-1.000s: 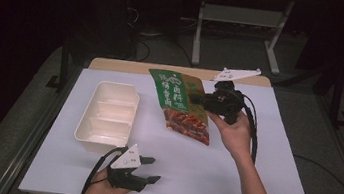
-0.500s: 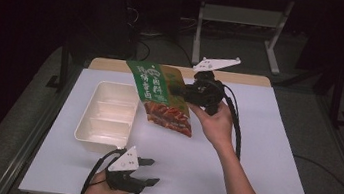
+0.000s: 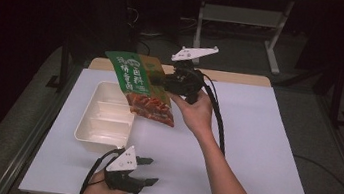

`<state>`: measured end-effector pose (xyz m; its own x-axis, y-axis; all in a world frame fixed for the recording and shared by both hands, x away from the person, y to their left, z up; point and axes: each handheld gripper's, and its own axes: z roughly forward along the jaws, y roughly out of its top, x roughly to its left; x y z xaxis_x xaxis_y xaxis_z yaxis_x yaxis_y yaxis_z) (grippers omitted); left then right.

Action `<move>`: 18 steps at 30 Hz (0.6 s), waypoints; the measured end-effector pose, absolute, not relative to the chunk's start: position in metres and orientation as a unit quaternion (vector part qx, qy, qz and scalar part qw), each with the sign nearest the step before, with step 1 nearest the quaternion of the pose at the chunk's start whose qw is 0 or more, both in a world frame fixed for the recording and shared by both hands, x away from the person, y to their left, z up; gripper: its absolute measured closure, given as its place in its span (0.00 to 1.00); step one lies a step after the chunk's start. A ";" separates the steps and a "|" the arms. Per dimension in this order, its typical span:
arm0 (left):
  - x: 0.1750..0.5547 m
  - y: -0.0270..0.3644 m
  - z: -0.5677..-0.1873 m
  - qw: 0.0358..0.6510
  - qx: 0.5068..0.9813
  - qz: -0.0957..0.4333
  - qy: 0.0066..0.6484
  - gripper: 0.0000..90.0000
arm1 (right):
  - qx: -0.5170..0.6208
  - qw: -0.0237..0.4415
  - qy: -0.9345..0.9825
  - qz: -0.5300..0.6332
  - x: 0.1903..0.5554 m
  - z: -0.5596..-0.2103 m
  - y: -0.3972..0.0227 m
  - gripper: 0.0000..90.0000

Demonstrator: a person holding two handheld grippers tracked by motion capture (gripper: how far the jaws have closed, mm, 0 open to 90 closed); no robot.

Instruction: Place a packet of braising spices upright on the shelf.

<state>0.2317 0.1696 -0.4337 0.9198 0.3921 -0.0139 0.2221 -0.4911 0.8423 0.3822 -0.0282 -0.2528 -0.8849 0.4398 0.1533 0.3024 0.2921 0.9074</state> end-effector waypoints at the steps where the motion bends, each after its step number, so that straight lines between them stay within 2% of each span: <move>1: 0.232 0.170 -0.434 0.472 0.859 0.089 0.179 0.42 | 0.231 0.062 0.801 0.549 0.383 -0.253 -0.026 1.00; 18: 0.232 0.172 -0.435 0.472 0.858 0.092 0.178 0.40 | 0.214 0.051 0.796 0.564 0.401 -0.253 0.015 1.00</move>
<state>0.2317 0.1721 -0.4355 0.9196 0.3927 -0.0099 0.2186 -0.4907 0.8435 0.4006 0.0155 -0.2528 -0.9034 0.3979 0.1601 0.2829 0.2722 0.9197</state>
